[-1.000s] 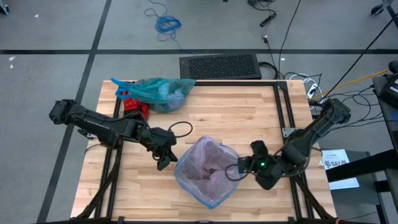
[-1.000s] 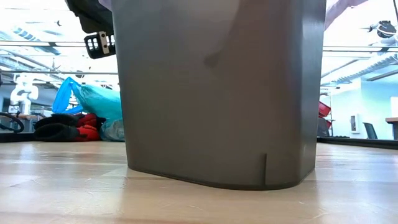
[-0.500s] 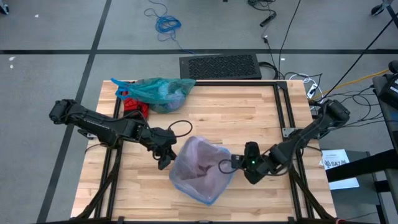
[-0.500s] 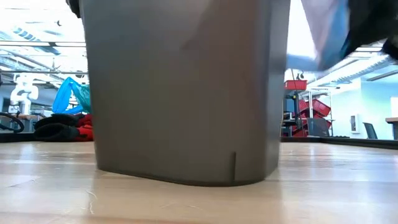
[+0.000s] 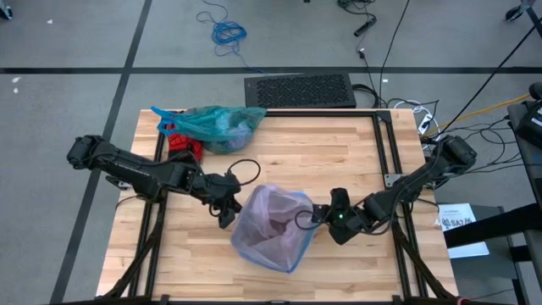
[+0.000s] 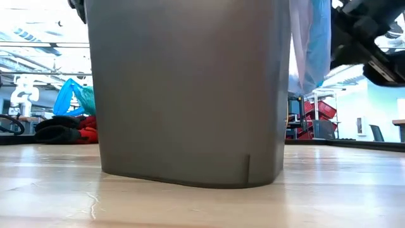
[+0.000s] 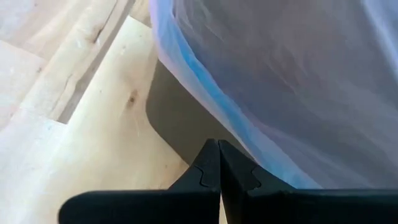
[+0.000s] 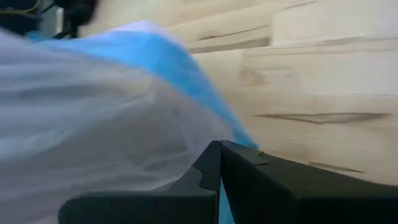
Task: Place trash/remove bag and relplace
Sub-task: Insert the new pink trash bag into the black trash bin
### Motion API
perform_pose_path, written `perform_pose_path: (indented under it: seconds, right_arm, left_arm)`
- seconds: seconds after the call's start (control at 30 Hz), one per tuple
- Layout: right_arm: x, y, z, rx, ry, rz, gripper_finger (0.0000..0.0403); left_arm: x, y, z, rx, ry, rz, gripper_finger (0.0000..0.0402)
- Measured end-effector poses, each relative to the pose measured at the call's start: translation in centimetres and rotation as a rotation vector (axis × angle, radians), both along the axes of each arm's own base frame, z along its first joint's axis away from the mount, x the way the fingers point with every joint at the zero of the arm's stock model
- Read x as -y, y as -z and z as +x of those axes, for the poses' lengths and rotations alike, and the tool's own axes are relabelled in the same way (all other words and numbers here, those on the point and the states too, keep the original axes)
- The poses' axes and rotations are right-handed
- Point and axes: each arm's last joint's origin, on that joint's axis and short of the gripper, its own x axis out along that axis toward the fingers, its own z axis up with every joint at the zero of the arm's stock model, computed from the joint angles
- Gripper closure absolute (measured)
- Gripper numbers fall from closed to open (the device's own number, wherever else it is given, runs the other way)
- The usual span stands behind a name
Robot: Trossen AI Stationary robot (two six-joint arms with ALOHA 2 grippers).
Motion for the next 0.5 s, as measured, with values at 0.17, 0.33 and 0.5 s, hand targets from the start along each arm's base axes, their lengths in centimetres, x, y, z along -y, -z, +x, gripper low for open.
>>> perform_pose_path:
  seconds: [0.17, 0.33, 0.5]
  right_arm:
    - [-0.5, -2.0, 0.7, 0.025, -0.088, -0.057, 0.0402]
    - [-0.7, -4.8, 1.0, -0.035, -0.193, -0.151, 0.0403]
    - [-0.6, -8.3, 0.8, -0.112, -0.251, -0.211, 0.0403]
  left_arm:
    - [-0.1, 2.2, -0.6, -0.051, -0.018, -0.008, 0.0402]
    - [-0.2, 4.2, -0.8, -0.014, -0.052, -0.055, 0.0402]
    - [-0.3, 5.2, -1.1, -0.015, -0.074, -0.075, 0.0402]
